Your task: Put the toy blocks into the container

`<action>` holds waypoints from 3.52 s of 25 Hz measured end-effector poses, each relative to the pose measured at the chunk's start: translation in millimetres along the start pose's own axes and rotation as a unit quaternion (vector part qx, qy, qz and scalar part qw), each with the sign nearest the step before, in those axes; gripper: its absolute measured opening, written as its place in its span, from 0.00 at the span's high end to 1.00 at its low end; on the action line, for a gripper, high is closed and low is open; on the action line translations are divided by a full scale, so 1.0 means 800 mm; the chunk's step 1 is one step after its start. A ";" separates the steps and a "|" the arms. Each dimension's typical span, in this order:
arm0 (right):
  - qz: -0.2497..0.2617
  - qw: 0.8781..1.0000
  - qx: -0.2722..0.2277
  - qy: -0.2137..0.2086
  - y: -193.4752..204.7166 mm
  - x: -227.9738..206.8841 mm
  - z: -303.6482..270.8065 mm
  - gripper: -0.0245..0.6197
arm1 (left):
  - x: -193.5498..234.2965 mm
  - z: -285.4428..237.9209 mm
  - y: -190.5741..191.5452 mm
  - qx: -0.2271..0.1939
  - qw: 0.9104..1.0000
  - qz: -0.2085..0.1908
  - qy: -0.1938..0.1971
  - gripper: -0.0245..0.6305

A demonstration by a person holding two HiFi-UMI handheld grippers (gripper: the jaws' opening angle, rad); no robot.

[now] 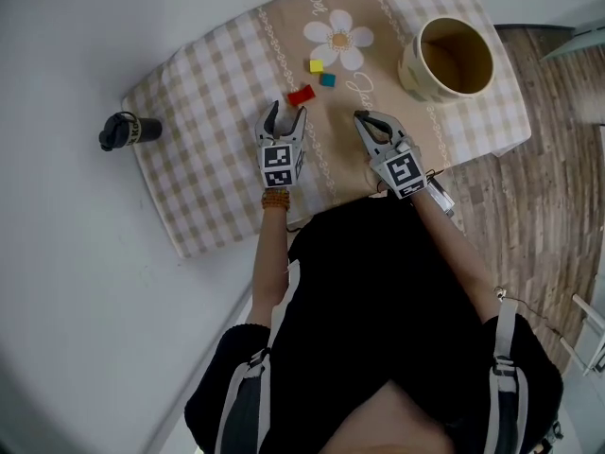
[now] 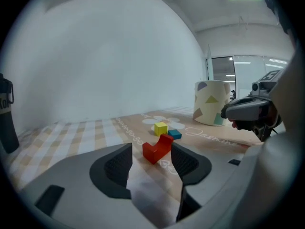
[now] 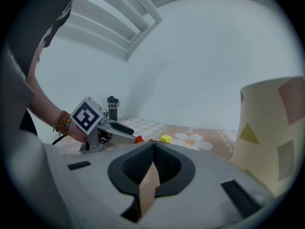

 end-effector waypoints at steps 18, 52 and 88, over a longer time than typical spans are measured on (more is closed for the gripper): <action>-0.002 1.000 0.014 -0.028 0.012 -0.010 -0.017 0.96 | -0.007 -0.049 -0.011 0.100 0.990 -0.075 0.069 0.55; 0.155 0.974 0.047 -0.161 0.003 -0.022 0.028 0.62 | -0.083 0.014 -0.027 0.029 0.953 -0.101 0.285 0.74; 0.236 0.970 -0.014 -0.060 -0.147 -0.125 0.155 0.74 | -0.118 -0.009 -0.024 -0.108 0.966 -0.038 0.233 0.71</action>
Point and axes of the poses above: the fingertips, and each gripper's own axes: z backward along the fingers, x to its left, y out of its underside, the point moved 10 cm from there along z, backward along the fingers, and after that the axes turned 1 degree about x, right-handed, at the moved point
